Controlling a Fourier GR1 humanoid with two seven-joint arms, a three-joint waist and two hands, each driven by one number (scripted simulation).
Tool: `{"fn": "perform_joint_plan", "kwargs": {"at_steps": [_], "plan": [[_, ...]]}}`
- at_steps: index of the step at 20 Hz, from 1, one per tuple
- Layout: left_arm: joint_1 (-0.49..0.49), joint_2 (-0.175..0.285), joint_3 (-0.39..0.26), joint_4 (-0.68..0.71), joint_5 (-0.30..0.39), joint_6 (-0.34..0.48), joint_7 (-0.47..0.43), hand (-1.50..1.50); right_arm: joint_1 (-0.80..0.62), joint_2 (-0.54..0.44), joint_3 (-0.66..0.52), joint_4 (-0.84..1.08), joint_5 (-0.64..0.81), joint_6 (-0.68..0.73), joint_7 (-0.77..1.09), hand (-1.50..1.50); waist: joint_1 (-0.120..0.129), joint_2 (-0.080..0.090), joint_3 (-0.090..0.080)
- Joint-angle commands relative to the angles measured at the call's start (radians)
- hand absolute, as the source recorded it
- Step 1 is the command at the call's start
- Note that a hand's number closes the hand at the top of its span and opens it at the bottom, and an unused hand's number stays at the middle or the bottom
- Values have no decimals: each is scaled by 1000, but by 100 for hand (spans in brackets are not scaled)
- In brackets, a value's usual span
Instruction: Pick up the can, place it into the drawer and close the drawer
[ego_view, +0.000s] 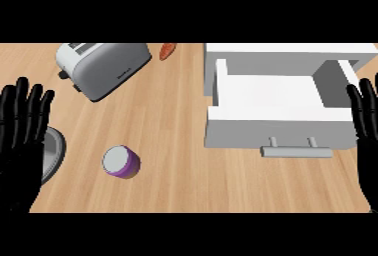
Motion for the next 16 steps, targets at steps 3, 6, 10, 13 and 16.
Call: {"fn": "perform_joint_plan", "kwargs": {"at_steps": [3,6,10,13,16], "plan": [[157,-72,-92,-141,-74,45,11,-150,54,24,-1,-34,-31,23,-5,-150,-10,1,-2],[329,-67,-87,-205,-68,37,-61,-150,85,52,33,-65,-11,1,28,-150,-5,0,-2],[390,-77,-96,-148,-47,203,210,-150,87,46,-42,54,-20,-64,205,-150,6,2,-1],[456,-73,-74,-277,-39,194,293,-150,149,39,-41,25,-30,-35,191,-150,-5,1,-1],[384,-77,-82,-233,-76,220,312,-150,101,49,-34,71,-9,-41,191,-150,-10,3,-2]]}}
